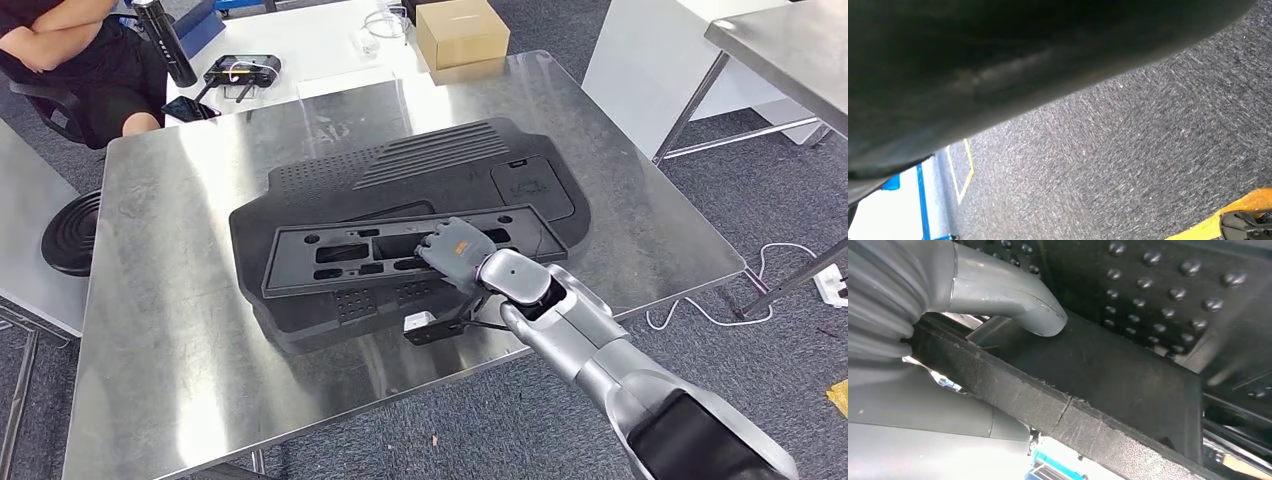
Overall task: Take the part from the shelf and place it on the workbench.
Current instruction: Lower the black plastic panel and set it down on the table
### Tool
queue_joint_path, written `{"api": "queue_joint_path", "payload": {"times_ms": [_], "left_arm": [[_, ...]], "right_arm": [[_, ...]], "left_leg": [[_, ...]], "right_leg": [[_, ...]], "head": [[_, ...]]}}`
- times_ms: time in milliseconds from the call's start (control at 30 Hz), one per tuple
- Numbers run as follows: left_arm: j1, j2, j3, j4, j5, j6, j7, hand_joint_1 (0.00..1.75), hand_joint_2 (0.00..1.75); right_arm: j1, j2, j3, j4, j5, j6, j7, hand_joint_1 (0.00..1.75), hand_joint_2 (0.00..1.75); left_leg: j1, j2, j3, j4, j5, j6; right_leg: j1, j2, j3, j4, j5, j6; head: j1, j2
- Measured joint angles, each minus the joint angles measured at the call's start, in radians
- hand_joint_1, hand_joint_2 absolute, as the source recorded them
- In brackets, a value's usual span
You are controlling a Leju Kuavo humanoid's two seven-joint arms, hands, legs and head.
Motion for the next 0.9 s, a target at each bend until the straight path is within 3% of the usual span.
{"api": "queue_joint_path", "payload": {"times_ms": [133, 167, 200, 267, 300, 333, 900], "left_arm": [[0.0, 0.0, 0.0, 0.001, 0.0, 0.0, -0.005, 0.0, 0.0], [0.0, 0.0, 0.0, 0.001, 0.0, 0.0, -0.005, 0.0, 0.0], [0.0, 0.0, 0.0, 0.002, 0.0, 0.0, -0.006, 0.0, 0.0], [0.0, 0.0, 0.0, 0.002, 0.0, 0.0, -0.006, 0.0, 0.0], [0.0, 0.0, 0.0, 0.003, 0.0, 0.0, -0.007, 0.0, 0.0], [0.0, 0.0, 0.0, 0.004, 0.0, 0.0, -0.007, 0.0, 0.0], [-0.001, 0.0, 0.009, 0.007, 0.0, 0.012, -0.004, 0.0, 0.0]], "right_arm": [[-0.004, 0.0, 0.033, 0.009, -0.007, -0.002, -0.006, 1.75, 1.75], [-0.004, -0.001, 0.039, 0.011, -0.008, -0.003, -0.006, 1.63, 1.75], [-0.004, -0.002, 0.045, 0.013, -0.009, -0.005, -0.006, 1.29, 1.75], [-0.004, -0.004, 0.054, 0.02, -0.009, -0.007, -0.002, 0.41, 1.75], [-0.003, -0.005, 0.058, 0.026, -0.009, -0.006, 0.002, 0.1, 1.75], [-0.003, -0.007, 0.063, 0.035, -0.008, -0.004, 0.009, 0.0, 1.75], [-0.053, 0.023, 0.075, 0.222, -0.033, 0.134, 0.128, 0.0, 1.75]], "left_leg": [[-0.002, 0.001, 0.003, 0.0, 0.0, 0.0], [-0.002, 0.001, 0.005, 0.0, -0.001, 0.0], [-0.002, 0.001, 0.006, 0.0, -0.001, 0.0], [-0.002, 0.001, 0.008, 0.0, -0.002, -0.001], [-0.002, 0.001, 0.009, 0.0, -0.002, -0.001], [-0.002, 0.001, 0.01, 0.0, -0.003, -0.001], [-0.002, 0.0, 0.047, -0.001, -0.017, 0.001]], "right_leg": [[-0.001, 0.0, 0.003, -0.001, 0.0, 0.0], [-0.002, 0.001, 0.004, -0.001, 0.0, 0.0], [-0.002, 0.001, 0.005, -0.001, 0.0, 0.0], [-0.002, 0.001, 0.007, -0.001, 0.0, 0.0], [-0.002, 0.001, 0.008, -0.001, 0.0, 0.0], [-0.002, 0.002, 0.009, -0.001, 0.0, 0.0], [-0.001, 0.002, 0.037, -0.006, -0.022, -0.007]], "head": [[0.0, 0.0], [0.0, 0.0], [0.0, 0.0], [0.0, 0.0], [0.0, 0.0], [0.0, 0.0], [0.0, 0.0]]}}
